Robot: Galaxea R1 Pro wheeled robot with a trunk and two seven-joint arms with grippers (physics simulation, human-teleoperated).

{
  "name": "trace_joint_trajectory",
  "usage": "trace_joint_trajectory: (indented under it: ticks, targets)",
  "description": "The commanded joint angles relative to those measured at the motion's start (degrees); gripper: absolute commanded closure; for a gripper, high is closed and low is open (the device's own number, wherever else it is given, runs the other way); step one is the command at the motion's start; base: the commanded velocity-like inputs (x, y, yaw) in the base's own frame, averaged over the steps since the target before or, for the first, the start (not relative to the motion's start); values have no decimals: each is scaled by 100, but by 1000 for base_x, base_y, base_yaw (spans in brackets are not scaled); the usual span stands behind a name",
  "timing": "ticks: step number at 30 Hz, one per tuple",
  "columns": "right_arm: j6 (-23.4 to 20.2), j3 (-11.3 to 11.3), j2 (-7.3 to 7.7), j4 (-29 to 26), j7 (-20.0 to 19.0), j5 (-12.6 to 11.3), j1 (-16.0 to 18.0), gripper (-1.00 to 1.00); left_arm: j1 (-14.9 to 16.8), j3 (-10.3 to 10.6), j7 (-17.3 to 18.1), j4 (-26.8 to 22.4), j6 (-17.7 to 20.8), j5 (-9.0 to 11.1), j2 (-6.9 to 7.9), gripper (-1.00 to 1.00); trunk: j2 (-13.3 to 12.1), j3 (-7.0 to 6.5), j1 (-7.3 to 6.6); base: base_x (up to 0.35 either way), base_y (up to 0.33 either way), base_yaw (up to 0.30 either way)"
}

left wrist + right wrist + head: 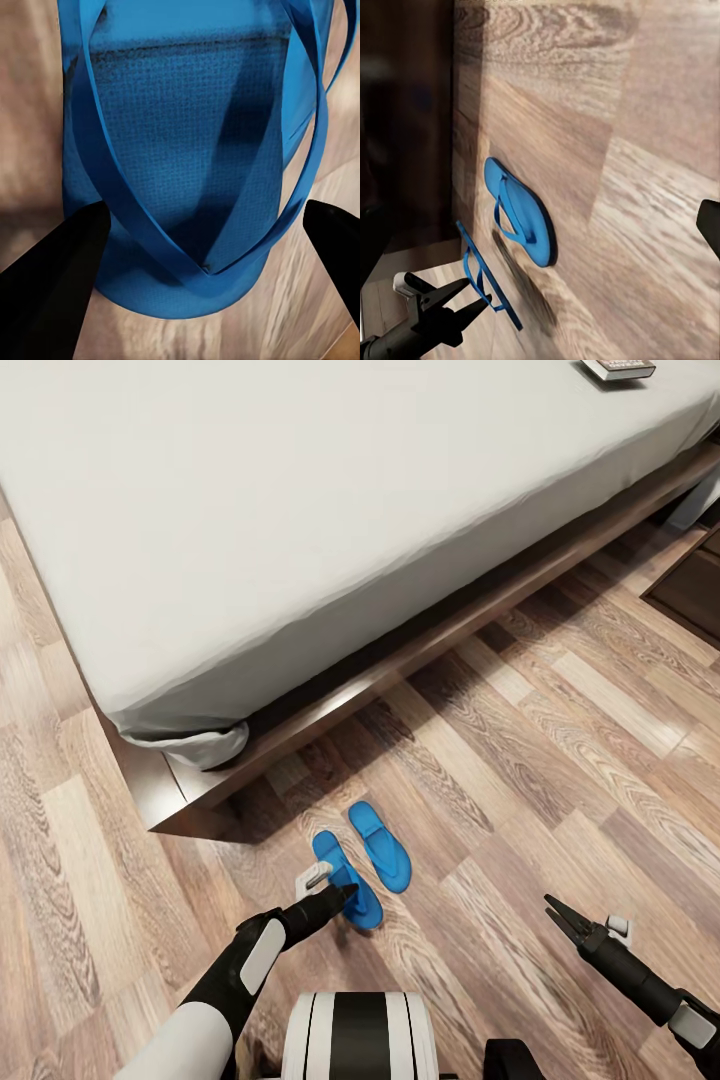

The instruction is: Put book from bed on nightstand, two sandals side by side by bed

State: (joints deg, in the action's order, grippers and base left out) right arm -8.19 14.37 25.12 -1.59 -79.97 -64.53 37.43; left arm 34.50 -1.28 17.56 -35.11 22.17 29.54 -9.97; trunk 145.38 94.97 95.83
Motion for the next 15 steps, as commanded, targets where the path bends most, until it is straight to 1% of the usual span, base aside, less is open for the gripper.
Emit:
trace_joint_trajectory:
  ticks: [1, 6, 15]
  targets:
    - [-60, 48, 2, 0, -19, -57, 2, -100, 2, -15, 2, -5, 51, 52, -2, 100, 1, 3, 0, 75, 0, 0]
    - [-60, 48, 2, 0, -19, -55, 1, -100, 1, -21, 2, -4, 51, 52, -2, 100, 1, 3, 0, 64, 0, 0]
    - [-60, 48, 2, 0, -19, -51, 2, -100, -1, -22, 1, 4, 51, 52, -2, 100, 1, 3, 0, 7, 0, 0]
